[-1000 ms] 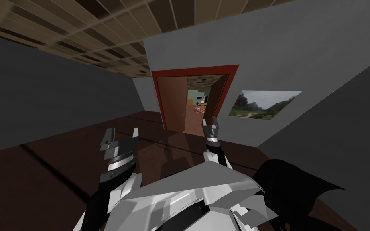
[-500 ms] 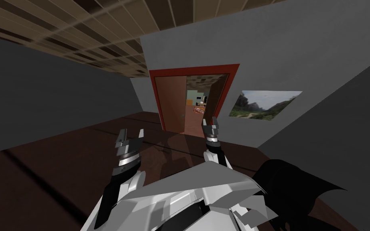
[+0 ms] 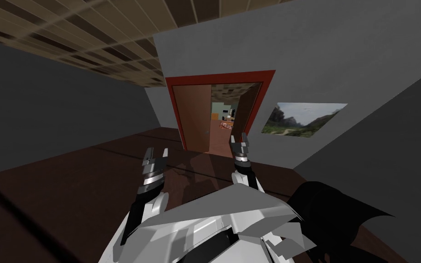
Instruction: Push the door open
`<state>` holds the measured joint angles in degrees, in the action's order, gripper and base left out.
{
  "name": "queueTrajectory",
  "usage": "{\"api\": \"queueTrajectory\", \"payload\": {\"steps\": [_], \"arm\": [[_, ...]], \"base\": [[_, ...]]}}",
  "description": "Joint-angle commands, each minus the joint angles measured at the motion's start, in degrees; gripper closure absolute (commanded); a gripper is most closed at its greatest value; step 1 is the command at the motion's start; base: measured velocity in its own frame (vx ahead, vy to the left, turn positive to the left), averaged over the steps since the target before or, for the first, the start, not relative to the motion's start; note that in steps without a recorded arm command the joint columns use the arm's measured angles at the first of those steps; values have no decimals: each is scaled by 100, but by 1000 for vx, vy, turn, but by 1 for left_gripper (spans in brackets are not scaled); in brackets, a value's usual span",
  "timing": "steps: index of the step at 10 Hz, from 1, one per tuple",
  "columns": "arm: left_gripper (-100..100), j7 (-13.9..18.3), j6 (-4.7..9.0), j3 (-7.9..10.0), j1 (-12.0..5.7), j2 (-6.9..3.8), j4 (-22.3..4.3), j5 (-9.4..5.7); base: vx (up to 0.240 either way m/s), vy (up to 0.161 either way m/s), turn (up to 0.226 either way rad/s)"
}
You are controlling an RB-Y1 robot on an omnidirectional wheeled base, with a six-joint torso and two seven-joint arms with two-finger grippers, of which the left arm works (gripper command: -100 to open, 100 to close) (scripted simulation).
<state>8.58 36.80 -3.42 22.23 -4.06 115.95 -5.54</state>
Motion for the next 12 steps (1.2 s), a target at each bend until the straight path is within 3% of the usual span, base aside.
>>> {"api": "queueTrajectory", "payload": {"steps": [1,12], "arm": [[-100,-12,18,-18,-111,-29,-250,5],[-100,-95,205,-162,-738,-135,-1758,60]], "base": [[129,-41,-40],[100,-26,-31]]}}
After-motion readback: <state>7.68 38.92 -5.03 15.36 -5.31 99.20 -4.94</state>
